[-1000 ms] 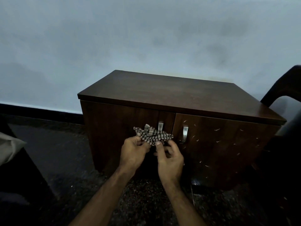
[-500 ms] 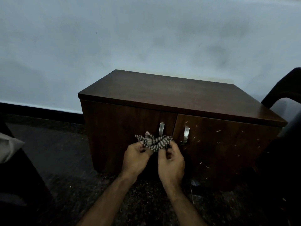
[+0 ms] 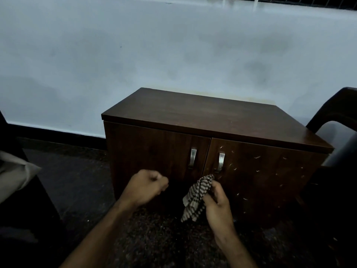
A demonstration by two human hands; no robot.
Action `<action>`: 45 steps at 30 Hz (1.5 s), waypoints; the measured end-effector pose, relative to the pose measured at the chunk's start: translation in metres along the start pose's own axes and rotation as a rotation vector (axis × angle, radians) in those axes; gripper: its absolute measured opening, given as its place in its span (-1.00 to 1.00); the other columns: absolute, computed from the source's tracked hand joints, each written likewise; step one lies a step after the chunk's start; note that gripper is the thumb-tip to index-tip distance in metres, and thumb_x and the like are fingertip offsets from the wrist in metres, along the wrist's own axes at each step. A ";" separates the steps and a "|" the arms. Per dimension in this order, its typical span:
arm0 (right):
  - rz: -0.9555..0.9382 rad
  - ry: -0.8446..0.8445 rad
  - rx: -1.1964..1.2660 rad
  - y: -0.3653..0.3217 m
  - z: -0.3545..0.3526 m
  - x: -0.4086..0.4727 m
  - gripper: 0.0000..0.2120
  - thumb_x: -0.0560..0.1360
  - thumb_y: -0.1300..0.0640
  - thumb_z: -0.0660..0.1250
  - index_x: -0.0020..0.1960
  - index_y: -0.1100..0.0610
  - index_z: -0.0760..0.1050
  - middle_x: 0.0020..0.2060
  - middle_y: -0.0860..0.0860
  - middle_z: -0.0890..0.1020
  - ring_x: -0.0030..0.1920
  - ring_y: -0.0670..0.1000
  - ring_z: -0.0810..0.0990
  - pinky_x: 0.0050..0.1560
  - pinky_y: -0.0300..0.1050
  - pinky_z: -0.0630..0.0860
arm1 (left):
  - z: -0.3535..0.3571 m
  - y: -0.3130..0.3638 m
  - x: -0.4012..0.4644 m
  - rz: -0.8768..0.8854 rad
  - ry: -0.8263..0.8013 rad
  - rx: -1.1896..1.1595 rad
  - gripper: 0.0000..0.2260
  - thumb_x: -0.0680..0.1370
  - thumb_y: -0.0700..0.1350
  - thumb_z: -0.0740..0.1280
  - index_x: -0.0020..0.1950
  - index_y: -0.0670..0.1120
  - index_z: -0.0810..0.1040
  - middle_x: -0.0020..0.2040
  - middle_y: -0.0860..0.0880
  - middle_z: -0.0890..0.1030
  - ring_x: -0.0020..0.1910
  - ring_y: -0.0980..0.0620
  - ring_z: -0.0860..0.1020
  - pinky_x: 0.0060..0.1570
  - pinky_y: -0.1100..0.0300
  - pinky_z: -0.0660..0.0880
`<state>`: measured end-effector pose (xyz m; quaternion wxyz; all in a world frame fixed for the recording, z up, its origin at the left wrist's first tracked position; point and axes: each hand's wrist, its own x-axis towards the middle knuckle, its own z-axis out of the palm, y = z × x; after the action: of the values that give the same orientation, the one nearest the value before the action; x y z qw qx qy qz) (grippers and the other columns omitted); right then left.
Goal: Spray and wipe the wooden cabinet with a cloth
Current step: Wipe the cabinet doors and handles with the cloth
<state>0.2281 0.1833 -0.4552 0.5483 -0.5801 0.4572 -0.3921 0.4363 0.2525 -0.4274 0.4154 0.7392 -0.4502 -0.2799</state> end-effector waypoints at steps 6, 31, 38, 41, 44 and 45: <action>0.132 -0.136 0.422 -0.021 -0.011 -0.019 -0.70 0.62 0.33 0.15 0.16 0.15 0.62 0.07 0.14 0.73 0.12 0.16 0.68 0.23 0.19 0.57 | 0.026 0.026 0.002 0.279 -0.078 0.024 -0.70 0.52 0.06 0.48 0.25 0.18 0.63 0.16 0.25 0.65 0.09 0.33 0.60 0.10 0.34 0.53; -0.297 0.302 -0.550 -0.082 -0.002 0.005 -0.72 0.55 -0.04 0.38 0.25 -0.10 0.62 0.04 -0.08 0.73 0.07 0.03 0.68 0.05 -0.09 0.61 | 0.030 0.048 0.019 0.234 0.253 -0.080 -0.78 0.51 -0.08 0.49 0.13 0.10 0.65 -0.04 0.15 0.68 -0.10 0.19 0.64 -0.02 0.23 0.60; -0.236 0.081 -0.711 -0.087 0.009 0.016 -0.62 0.56 -0.06 0.32 0.37 -0.13 0.54 0.21 -0.11 0.67 0.22 0.01 0.63 0.19 -0.04 0.59 | 0.026 0.054 0.023 0.384 0.386 0.182 -0.79 0.52 -0.06 0.47 0.12 0.16 0.68 -0.04 0.23 0.66 -0.07 0.27 0.61 -0.06 0.30 0.57; -0.168 -0.059 -0.772 -0.088 0.005 0.016 -0.57 0.56 -0.01 0.28 0.43 -0.15 0.43 0.23 -0.12 0.64 0.24 0.03 0.61 0.24 0.05 0.56 | 0.026 0.052 0.024 0.469 0.404 0.236 -0.78 0.49 -0.08 0.50 0.12 0.12 0.70 -0.03 0.17 0.65 -0.09 0.26 0.60 -0.06 0.32 0.56; -0.130 -0.135 -0.822 -0.098 0.004 0.019 -0.63 0.53 0.02 0.26 0.32 -0.22 0.42 0.13 -0.11 0.64 0.16 0.06 0.61 0.21 0.09 0.55 | 0.026 0.051 0.027 0.541 0.399 0.331 -0.78 0.48 -0.08 0.51 0.11 0.09 0.70 -0.04 0.12 0.64 -0.08 0.18 0.61 -0.02 0.19 0.59; -0.128 -0.136 -0.853 -0.102 0.004 0.022 -0.66 0.52 0.01 0.25 0.27 -0.23 0.43 0.11 -0.11 0.64 0.15 0.07 0.61 0.19 0.09 0.55 | 0.026 0.051 0.027 0.551 0.392 0.357 -0.78 0.47 -0.06 0.52 0.11 0.09 0.70 -0.03 0.11 0.64 -0.06 0.14 0.61 0.00 0.14 0.59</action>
<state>0.2482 0.1617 -0.3553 0.2629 -0.8065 0.5041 -0.1623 0.4054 0.2057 -0.3974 0.4178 0.6908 -0.5857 0.0717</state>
